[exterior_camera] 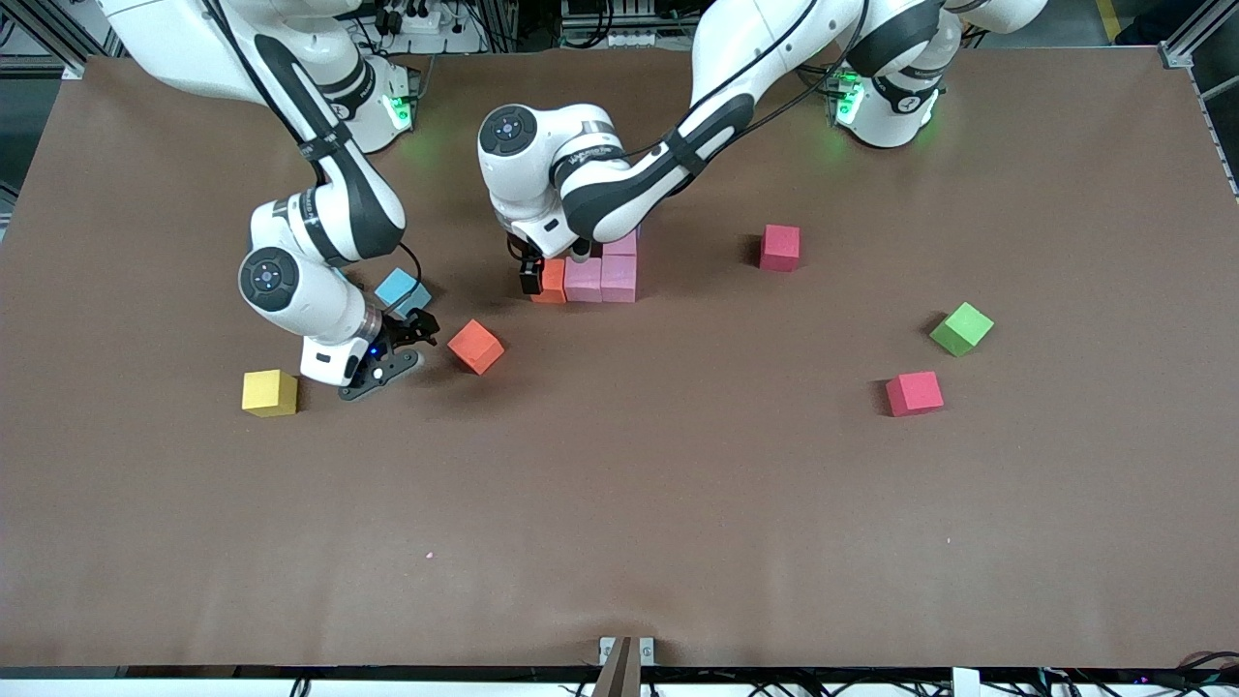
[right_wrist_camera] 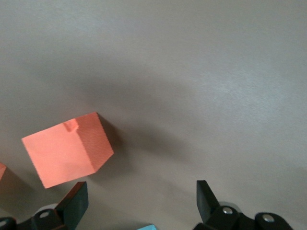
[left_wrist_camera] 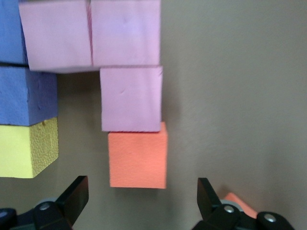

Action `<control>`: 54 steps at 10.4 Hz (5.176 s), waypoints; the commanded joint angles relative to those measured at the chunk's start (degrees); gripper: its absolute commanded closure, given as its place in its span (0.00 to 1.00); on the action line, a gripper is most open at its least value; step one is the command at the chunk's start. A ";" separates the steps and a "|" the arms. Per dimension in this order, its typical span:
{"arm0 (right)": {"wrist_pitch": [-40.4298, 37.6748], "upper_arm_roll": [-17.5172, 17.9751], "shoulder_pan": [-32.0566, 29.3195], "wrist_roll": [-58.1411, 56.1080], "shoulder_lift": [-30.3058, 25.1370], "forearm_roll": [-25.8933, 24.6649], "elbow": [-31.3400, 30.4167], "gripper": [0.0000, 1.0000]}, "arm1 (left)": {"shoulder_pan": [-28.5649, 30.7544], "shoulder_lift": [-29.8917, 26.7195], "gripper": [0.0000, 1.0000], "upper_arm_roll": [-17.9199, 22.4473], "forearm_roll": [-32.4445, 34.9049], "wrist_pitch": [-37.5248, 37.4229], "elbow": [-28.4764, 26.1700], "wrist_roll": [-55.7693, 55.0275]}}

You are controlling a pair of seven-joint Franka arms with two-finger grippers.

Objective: Form number 2 with 11 blocks
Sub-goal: 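Grasp the second orange cube with the right gripper while the left gripper reaches red, then grasp the red cube with the left gripper while the right gripper carries orange, then place the orange cube with the right gripper while the left gripper carries red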

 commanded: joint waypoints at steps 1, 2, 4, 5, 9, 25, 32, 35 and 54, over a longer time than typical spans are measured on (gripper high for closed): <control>1.74 2.72 0.14 0.45 0.57 -0.06 0.60 0.00 | 4.11 -4.77 0.00 -0.22 -1.48 -4.27 -2.59 -2.54; 3.48 3.43 0.76 0.54 0.83 -0.06 0.52 0.00 | 6.74 -6.17 0.00 -0.57 -1.48 -5.24 -3.64 -1.13; 6.72 3.70 2.16 0.37 2.75 -0.14 0.17 0.00 | 12.53 -9.68 0.00 -0.67 -1.31 -5.95 -8.11 3.95; 9.71 3.70 3.74 0.46 4.07 -0.14 -0.36 0.00 | 15.70 -10.14 0.00 -0.67 -1.31 -5.78 -9.00 7.29; 12.46 3.53 5.77 -0.07 5.92 -1.72 -2.12 0.00 | 29.23 -10.76 0.00 -0.67 -1.13 -5.69 -9.71 20.56; 10.09 3.09 12.35 25.79 2.15 -4.89 -2.39 0.57 | 54.92 -19.46 0.00 -2.07 -0.34 -0.60 -28.79 98.08; 12.01 3.00 18.94 58.96 5.04 -6.03 -0.45 0.57 | 59.94 -20.25 0.00 -2.16 -0.34 8.55 -32.57 114.64; 13.78 3.00 19.13 59.87 6.80 -6.73 -0.19 0.57 | 61.16 -21.47 0.00 -2.33 -0.51 8.55 -33.70 116.92; 12.55 2.38 20.01 71.12 9.97 -21.24 1.66 0.56 | 64.07 -15.41 0.00 -1.81 3.88 15.49 -40.39 127.56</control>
